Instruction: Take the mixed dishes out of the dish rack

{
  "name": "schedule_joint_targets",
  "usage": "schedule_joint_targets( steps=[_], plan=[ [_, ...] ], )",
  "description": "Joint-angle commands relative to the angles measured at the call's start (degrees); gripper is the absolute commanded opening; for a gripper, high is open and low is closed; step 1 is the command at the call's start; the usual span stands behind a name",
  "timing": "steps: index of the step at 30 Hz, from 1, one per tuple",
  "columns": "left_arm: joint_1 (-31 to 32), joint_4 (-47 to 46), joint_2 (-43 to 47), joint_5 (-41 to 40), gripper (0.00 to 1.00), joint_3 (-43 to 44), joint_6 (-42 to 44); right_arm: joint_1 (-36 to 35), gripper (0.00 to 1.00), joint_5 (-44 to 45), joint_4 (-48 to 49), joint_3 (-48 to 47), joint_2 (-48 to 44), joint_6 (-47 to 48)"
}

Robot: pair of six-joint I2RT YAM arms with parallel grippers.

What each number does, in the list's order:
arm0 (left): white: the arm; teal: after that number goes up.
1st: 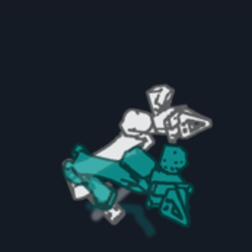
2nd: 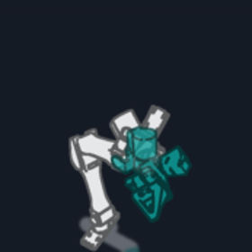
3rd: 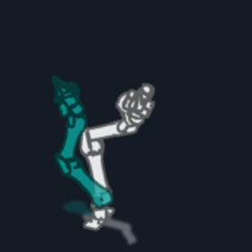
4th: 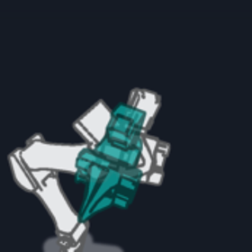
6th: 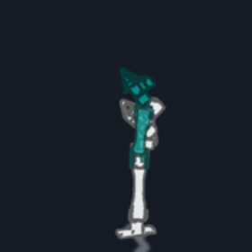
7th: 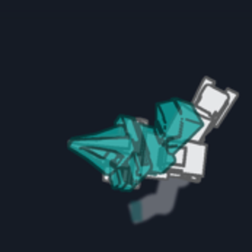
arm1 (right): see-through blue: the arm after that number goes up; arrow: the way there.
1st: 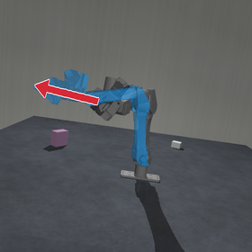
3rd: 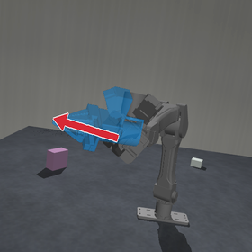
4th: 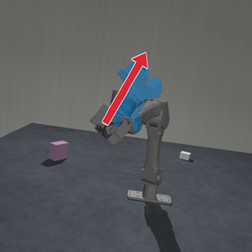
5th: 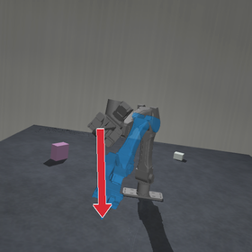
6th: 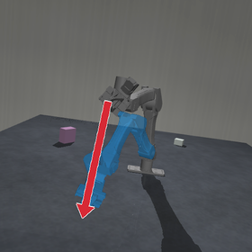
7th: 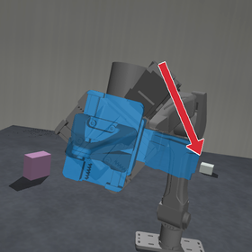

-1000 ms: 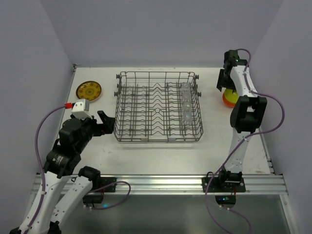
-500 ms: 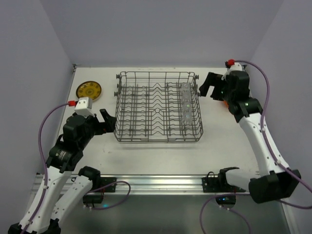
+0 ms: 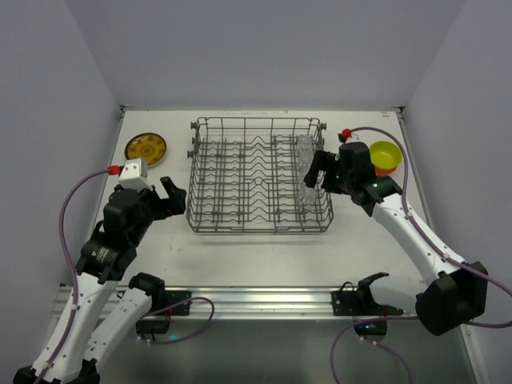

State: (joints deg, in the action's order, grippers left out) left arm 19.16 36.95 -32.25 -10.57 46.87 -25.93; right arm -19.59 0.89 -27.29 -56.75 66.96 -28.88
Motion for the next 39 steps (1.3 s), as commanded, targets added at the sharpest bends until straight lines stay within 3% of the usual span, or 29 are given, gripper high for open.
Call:
schedule_joint_targets(
  steps=[1, 6, 17, 39],
  plan=[
    [0.18, -2.94, -0.7, -1.21, 1.0, -0.9, 0.09, -3.42, 0.95, 9.04, -4.51, -5.02, 4.22, -0.04],
    [0.18, -2.94, -1.67, -0.68, 1.0, -0.9, 0.18, -5.98, 0.91, 14.48, -9.89, -10.39, 13.53, 0.58],
    [0.18, -3.29, -2.55, 0.37, 1.0, -0.99, 0.71, -7.3, 0.85, 14.67, -10.77, -16.46, 25.66, 0.41],
    [0.18, -3.73, -2.03, 0.9, 1.0, -1.17, 0.97, -9.67, 0.7, 17.31, -9.62, -16.02, 32.36, -2.58]
  ],
)
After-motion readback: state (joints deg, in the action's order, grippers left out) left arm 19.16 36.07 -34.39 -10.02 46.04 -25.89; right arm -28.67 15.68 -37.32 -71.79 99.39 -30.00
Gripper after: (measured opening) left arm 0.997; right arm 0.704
